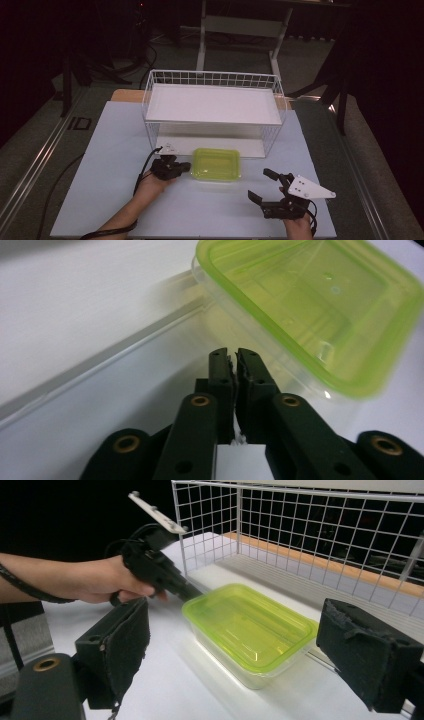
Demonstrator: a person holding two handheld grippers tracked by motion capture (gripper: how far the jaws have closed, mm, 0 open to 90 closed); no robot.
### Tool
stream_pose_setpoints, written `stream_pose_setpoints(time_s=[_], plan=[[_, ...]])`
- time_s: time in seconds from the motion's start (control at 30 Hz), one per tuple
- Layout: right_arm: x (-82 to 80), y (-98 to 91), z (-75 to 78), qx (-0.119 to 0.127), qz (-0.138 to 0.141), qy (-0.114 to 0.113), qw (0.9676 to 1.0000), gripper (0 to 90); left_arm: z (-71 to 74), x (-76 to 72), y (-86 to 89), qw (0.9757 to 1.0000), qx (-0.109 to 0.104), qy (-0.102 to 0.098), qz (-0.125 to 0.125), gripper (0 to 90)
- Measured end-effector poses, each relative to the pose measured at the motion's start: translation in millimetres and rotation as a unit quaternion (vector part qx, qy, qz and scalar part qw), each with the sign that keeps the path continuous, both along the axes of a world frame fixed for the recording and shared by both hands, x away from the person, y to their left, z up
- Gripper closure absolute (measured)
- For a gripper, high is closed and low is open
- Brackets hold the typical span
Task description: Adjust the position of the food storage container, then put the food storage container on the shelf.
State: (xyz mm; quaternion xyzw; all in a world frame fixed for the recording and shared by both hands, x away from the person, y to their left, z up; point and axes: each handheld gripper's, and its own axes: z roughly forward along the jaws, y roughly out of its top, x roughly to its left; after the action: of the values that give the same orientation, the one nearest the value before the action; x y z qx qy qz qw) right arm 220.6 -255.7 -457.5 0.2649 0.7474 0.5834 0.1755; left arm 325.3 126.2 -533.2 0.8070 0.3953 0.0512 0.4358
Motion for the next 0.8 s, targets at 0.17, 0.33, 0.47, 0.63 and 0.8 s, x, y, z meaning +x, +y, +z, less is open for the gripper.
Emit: stream_pose_setpoints(time_s=[0.17,0.33,0.47,0.63,0.8], plan=[[-0.5,1.3,-0.1,0.0,0.003,0.007,1.0,13.4,13.1,-17.5,22.2,0.9998,-0.017,-0.001,-0.005,74.0],[-1.0,3.0,2.9,-0.028,-0.032,-0.005,0.9991,14.2,31.2,-34.1,34.1,0.9984,-0.045,-0.021,-0.025,62.6],[2.5,3.3,7.6,-0.056,-0.044,-0.003,0.9974,14.2,44.3,-40.2,34.3,0.9963,-0.072,-0.027,-0.039,54.2],[10.9,2.6,9.6,-0.051,-0.055,0.02,0.997,17.5,54.1,-35.7,23.7,0.9956,-0.078,-0.029,-0.043,49.6],[18.1,9.3,12.6,-0.067,-0.059,0.021,0.9958,13.2,57.8,-28.4,12.8,0.9962,-0.076,-0.025,-0.034,47.1]])
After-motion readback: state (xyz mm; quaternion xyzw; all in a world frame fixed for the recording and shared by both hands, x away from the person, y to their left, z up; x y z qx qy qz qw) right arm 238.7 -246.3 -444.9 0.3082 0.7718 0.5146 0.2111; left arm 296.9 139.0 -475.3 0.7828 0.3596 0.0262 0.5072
